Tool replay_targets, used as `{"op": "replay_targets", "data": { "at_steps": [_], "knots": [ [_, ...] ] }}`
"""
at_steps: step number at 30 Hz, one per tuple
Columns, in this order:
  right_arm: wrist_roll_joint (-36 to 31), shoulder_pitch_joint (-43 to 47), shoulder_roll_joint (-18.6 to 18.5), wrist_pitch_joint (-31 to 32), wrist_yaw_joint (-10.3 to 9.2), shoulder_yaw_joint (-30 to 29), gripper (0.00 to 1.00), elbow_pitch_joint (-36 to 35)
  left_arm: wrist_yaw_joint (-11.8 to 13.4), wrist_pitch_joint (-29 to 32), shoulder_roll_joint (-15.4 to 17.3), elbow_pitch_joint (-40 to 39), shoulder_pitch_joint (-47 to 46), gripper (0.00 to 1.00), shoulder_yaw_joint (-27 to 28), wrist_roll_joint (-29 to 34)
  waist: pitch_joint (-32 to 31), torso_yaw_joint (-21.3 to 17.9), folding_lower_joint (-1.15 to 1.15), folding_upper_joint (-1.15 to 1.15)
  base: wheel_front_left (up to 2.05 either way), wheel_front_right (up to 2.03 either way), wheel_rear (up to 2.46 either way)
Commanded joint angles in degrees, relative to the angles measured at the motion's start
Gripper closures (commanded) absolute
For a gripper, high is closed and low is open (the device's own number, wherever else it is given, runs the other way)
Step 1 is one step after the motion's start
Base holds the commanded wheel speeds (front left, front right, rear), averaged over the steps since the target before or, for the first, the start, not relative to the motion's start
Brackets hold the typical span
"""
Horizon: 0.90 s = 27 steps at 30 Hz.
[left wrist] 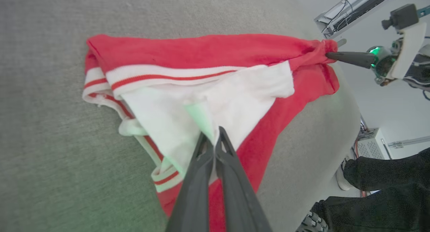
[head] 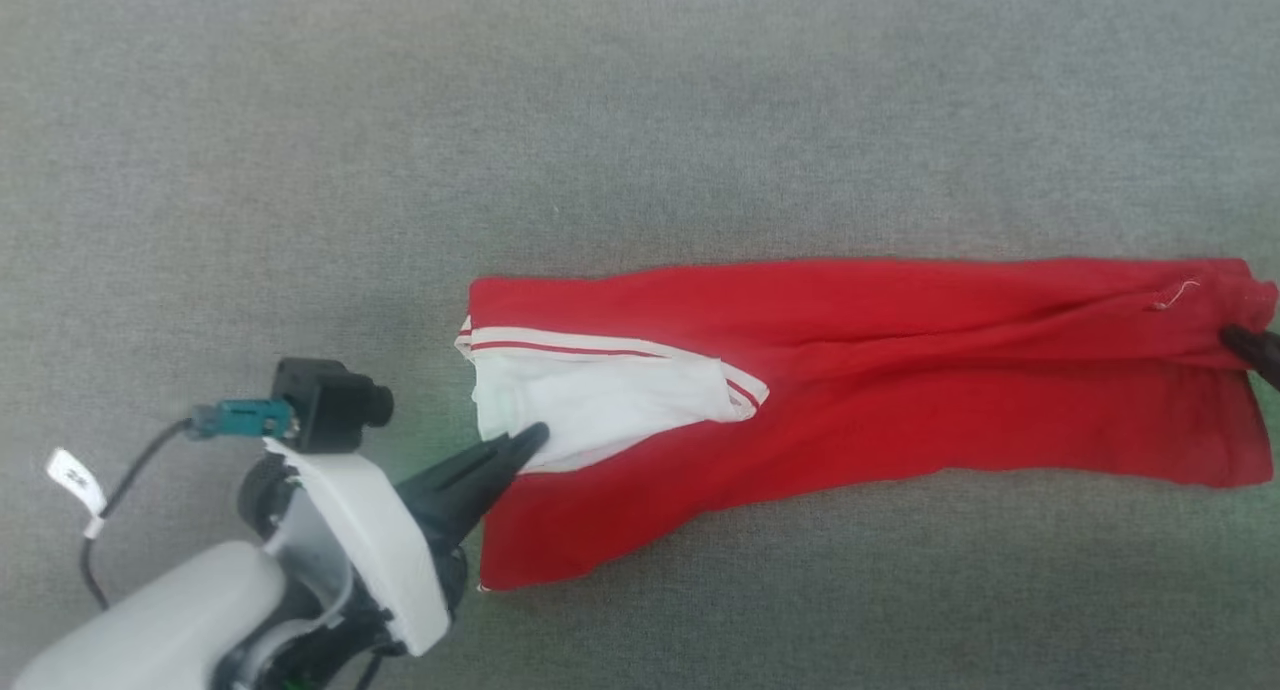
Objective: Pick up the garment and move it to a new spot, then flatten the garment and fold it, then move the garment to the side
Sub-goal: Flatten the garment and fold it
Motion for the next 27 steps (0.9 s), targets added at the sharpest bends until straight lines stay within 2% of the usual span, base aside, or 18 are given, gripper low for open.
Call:
{"op": "replay_targets", "data": {
  "at_steps": [1, 3, 10, 11, 12, 13, 14, 20, 27],
  "knots": [
    [-0.09, 0.65, 0.83, -0.60, 0.00, -0.24, 1.00, 0.36, 0.20, -0.35, -0.86, 0.45, 0.55, 1.00, -0.12, 0.55, 0.57, -0.09, 0.00, 0.00, 0.00, 0.00, 0.00],
    [-0.33, 1.03, 2.24, -1.17, 0.00, -0.37, 1.00, 1.76, -0.90, -1.33, -3.13, 2.69, 1.12, 1.00, 0.20, -1.39, 1.30, -0.13, 0.00, 0.00, 0.00, 0.00, 0.00],
    [-2.47, -1.42, 6.64, -1.83, -0.05, 1.07, 1.00, 6.16, -3.43, -2.07, -7.66, 13.89, -1.28, 1.00, -1.56, 0.78, 2.81, -0.70, 0.00, 0.00, 0.00, 0.00, 0.00],
    [-2.59, -1.71, 6.93, -1.92, -0.04, 1.34, 0.76, 6.08, -3.60, -2.59, -8.33, 14.98, -1.47, 0.91, -1.51, 1.09, 2.80, -0.72, 0.00, 0.00, 0.00, 0.00, 0.00],
    [-2.49, -1.82, 6.96, -1.88, -0.04, 1.73, 0.76, 5.36, -3.86, -3.20, -8.79, 15.80, -1.57, 0.56, -1.45, 1.12, 2.73, -0.74, 0.00, 0.00, 0.00, 0.00, 0.00],
    [-2.04, -1.75, 6.72, -2.08, -0.02, 1.78, 0.38, 4.81, -4.00, -3.84, -9.23, 16.41, -1.53, 0.36, -1.31, 1.00, 2.61, -0.71, 0.00, 0.00, 0.00, 0.00, 0.00],
    [-1.31, -1.30, 5.48, -2.86, 0.00, 1.20, 0.00, 4.28, -4.26, -5.56, -9.92, 17.07, -0.99, 0.00, -1.00, 1.50, 2.10, -0.38, 0.00, 0.00, 0.00, 0.00, 0.00],
    [3.86, 1.76, 1.18, -2.50, 0.00, -0.86, 0.00, 2.00, -4.00, -11.60, -11.42, 16.78, 2.11, 0.00, 0.07, 2.27, 0.09, 2.02, 0.00, 0.00, 0.00, 0.00, 0.00],
    [11.19, 5.96, -1.90, 0.87, 0.00, -3.22, 0.00, 5.69, -4.18, -15.68, -15.59, 18.06, 6.31, 0.00, 2.58, 3.96, -1.33, 7.15, 0.00, 0.00, 0.00, 0.00, 0.00]
  ]
}}
